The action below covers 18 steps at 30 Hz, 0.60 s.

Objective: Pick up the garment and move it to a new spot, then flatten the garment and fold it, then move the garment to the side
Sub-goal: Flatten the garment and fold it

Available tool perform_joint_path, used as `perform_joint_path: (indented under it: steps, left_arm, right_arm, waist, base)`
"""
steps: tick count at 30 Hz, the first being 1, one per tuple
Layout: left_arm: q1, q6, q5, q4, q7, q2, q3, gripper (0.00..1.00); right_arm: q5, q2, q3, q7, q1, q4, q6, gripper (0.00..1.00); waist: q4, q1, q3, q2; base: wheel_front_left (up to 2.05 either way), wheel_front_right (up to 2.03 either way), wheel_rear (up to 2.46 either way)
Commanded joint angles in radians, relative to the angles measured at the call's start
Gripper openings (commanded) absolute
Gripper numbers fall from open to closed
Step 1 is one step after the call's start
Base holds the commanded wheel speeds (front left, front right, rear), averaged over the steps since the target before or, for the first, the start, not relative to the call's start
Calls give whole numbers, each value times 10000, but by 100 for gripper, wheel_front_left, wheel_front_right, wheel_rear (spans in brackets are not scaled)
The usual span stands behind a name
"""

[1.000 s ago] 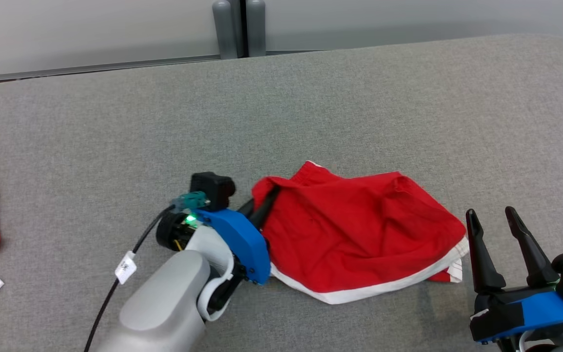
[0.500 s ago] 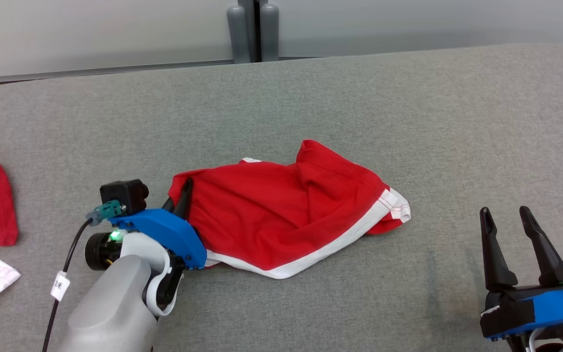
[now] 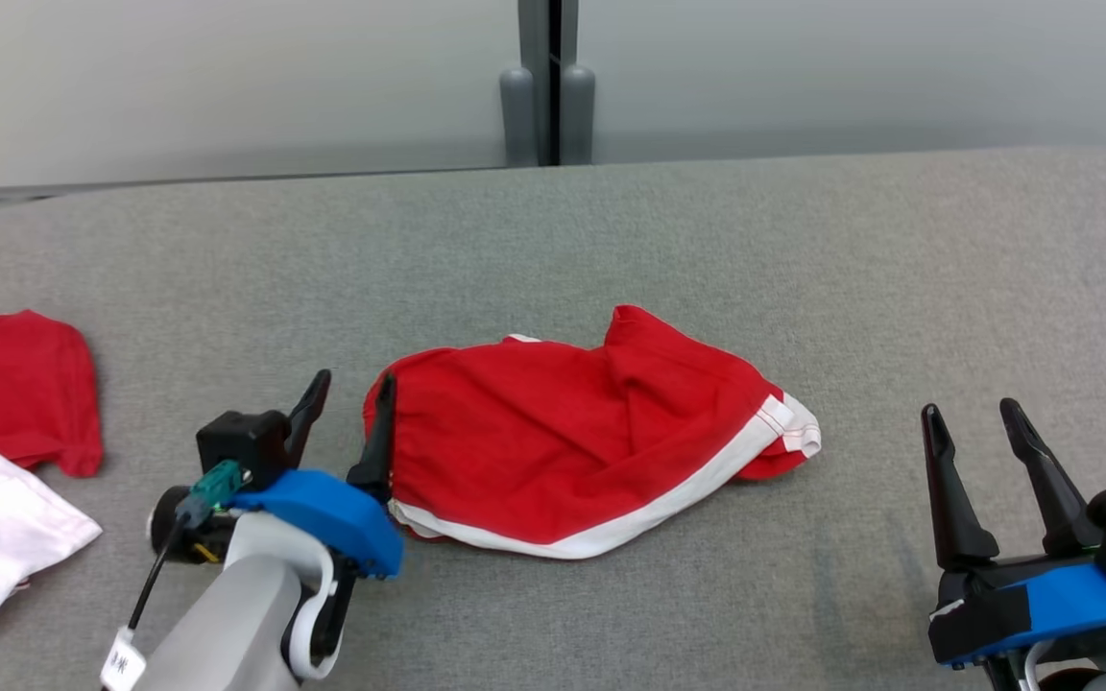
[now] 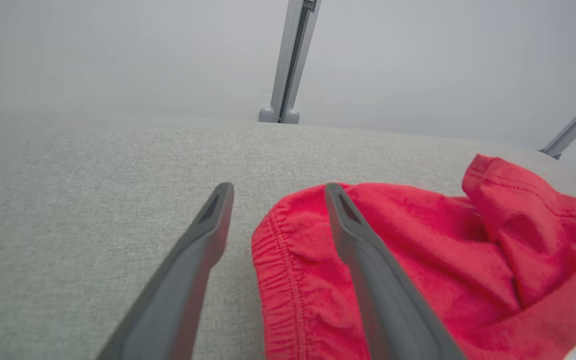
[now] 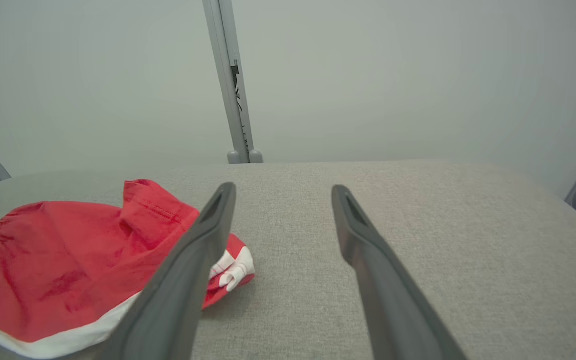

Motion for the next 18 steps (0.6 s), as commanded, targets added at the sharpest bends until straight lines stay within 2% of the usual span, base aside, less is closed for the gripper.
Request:
perform_joint_path:
  steps: [1,8,18]
  left_arm:
    - [249,190,259,-321,-58,187,103,100]
    - [1981,1024,1904,-3457,-66,984,1433,100]
    - [3749,1192,2502,-5145,-70,1552,2094,100]
  right_arm:
    - [-78,-6,-11,51,60,-66,1,100]
    - [-229,-2,-89,325,420,-298,1,100]
    - [-208,-4,-64,593,1010,-387,1,100]
  waist:
    - [43,0,-89,1]
    - [354,0,-586,1]
    - [389,0,-1089,1]
  base:
    - [0,0,0]
    - [0,0,0]
    - [0,0,0]
